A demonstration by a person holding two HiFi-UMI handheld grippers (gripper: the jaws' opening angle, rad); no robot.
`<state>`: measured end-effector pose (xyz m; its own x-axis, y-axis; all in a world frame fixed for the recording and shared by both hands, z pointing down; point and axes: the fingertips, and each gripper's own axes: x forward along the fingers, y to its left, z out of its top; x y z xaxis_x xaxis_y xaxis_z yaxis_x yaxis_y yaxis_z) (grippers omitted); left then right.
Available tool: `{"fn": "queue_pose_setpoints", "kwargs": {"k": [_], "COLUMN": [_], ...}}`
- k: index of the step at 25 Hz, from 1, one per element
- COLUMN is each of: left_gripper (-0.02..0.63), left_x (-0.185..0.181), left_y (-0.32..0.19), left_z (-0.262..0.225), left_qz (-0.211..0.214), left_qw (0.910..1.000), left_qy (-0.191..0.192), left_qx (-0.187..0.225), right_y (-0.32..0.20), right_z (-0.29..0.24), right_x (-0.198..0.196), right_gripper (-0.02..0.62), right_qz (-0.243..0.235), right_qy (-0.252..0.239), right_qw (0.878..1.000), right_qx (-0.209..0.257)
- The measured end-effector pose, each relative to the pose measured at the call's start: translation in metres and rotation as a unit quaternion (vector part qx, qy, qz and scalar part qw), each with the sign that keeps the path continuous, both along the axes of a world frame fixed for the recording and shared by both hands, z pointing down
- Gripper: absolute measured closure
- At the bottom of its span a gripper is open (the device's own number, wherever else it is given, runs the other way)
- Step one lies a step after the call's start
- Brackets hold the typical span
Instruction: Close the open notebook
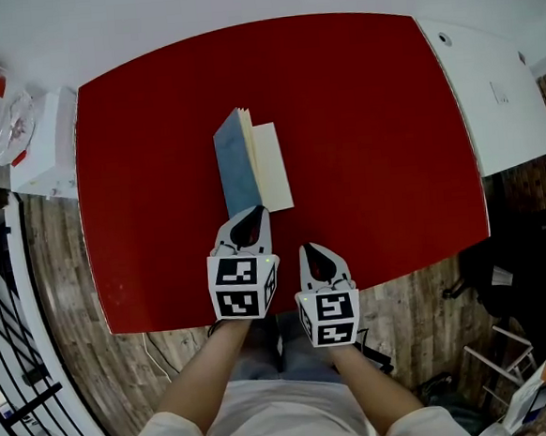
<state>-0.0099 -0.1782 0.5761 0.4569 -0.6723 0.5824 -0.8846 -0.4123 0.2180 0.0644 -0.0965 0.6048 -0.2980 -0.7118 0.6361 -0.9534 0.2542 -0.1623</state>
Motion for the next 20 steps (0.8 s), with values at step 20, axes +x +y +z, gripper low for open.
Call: {"fn": "queue_pose_setpoints", "kwargs": {"k": [20], "left_gripper": [0.595], "left_x": [0.063], "left_y": [-0.003], "left_z": [0.106], "left_qz": [0.029], "left_qw": [0.9958], "left_qy": [-0.050], "left_qx": [-0.071], "right_y": [0.012], "right_z": [0.038], "right_x": [0.060], "right_gripper": [0.592], "right_qz": [0.037], "right_qy": [0.006], "right_qw": [0.999], "right_qx": [-0.030]}}
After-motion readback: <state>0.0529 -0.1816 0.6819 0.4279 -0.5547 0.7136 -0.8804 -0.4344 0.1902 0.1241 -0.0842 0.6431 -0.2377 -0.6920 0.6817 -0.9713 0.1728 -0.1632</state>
